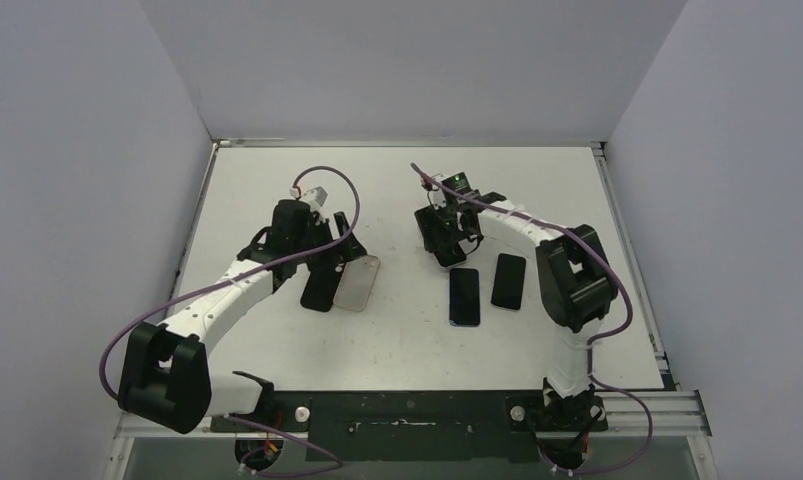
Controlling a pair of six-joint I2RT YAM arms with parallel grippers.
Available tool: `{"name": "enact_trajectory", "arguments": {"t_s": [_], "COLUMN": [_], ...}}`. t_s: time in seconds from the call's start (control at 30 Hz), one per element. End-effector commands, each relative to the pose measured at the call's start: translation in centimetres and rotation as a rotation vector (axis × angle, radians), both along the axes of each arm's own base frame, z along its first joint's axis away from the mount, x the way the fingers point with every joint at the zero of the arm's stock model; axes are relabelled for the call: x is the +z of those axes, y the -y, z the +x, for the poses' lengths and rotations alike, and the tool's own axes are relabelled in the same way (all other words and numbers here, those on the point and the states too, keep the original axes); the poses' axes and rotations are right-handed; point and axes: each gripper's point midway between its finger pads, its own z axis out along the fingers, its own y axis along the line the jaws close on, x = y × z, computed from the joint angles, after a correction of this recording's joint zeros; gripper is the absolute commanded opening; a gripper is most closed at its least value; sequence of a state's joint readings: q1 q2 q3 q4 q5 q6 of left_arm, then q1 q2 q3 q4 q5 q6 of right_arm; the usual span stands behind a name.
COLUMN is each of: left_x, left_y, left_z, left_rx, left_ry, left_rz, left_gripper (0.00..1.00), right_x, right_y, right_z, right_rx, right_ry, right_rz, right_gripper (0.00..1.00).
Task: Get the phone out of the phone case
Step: Pick up the phone at the center of the board.
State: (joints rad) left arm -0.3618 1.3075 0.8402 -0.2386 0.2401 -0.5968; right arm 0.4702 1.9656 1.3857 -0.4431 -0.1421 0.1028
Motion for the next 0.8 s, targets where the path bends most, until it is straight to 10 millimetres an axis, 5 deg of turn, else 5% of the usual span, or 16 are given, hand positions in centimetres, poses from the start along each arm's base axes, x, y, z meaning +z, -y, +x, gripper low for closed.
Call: {"name": "enact_trajectory", "arguments": {"t_s": [0.0, 0.23, 0.43, 0.77], "left_x": [2.4, 3.8, 6.1, 8.5], "left_y": [0.0, 0.2, 2.4, 5.3], "left_z": [0.2, 0.4, -0.1, -2.5], "left_rx": [-0.053, -0.112, -0.262, -0.490], "left_ry": [0.049, 0.043, 0.051, 0.027], "left_rz": [-0.029, -0.080, -0.180, -0.358], "left_gripper": [0.76, 0.76, 0.76, 0.71], "right_x": [7.6, 11.8, 15.1, 18.2], "right_y": [-2.5, -5.2, -8.2, -11.2], "right_z": [-0.9, -5.4, -10.2, -14.2], "right_rx": [0.285, 0.568, 0.831, 1.045], "right_ry": [0.219, 0.340, 0.483, 0.578], "right_rz": [0.044, 0.092, 0.112, 0.091], "right_gripper": [0.01, 0.00, 0.00, 0.00]}}
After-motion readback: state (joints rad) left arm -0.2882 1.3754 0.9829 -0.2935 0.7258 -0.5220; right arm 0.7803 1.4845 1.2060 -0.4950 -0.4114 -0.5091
